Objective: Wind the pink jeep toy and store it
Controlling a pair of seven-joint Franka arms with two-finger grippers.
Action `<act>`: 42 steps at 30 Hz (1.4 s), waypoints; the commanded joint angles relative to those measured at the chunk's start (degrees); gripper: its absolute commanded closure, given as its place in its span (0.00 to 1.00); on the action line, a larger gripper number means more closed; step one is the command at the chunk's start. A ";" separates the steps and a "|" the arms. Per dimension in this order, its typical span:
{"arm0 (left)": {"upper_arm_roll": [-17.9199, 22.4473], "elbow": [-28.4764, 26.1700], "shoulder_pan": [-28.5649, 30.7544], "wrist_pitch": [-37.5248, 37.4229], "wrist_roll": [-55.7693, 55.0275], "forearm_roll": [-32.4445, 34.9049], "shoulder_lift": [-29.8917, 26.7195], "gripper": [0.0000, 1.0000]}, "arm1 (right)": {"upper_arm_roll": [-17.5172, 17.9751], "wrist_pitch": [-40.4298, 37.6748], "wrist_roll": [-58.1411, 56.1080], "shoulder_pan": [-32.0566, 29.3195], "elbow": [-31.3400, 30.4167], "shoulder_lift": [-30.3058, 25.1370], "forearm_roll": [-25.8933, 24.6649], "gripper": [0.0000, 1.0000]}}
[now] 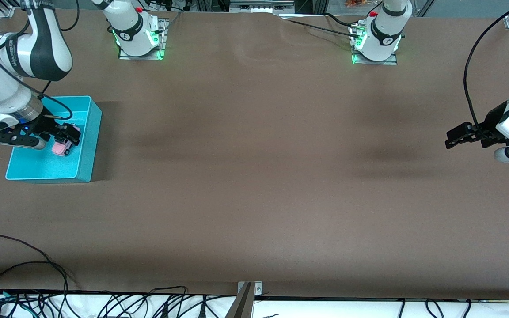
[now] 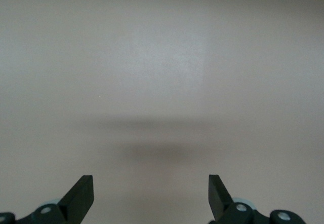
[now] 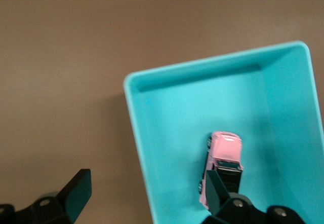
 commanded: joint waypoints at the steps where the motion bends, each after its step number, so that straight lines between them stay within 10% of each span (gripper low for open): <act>1: 0.12 -0.87 0.35 0.55 1.39 -1.58 -0.64 0.00 | 0.95 -13.03 0.01 -0.27 10.18 0.42 0.53 0.00; 15: 0.12 -0.87 0.44 0.55 1.39 -1.58 -0.46 0.00 | 1.66 -37.83 0.19 3.15 34.88 4.99 5.19 0.00; 42: 0.21 -0.87 0.44 0.55 1.39 -1.58 -0.46 0.00 | 2.62 -44.60 -0.43 0.79 39.46 2.45 5.02 0.00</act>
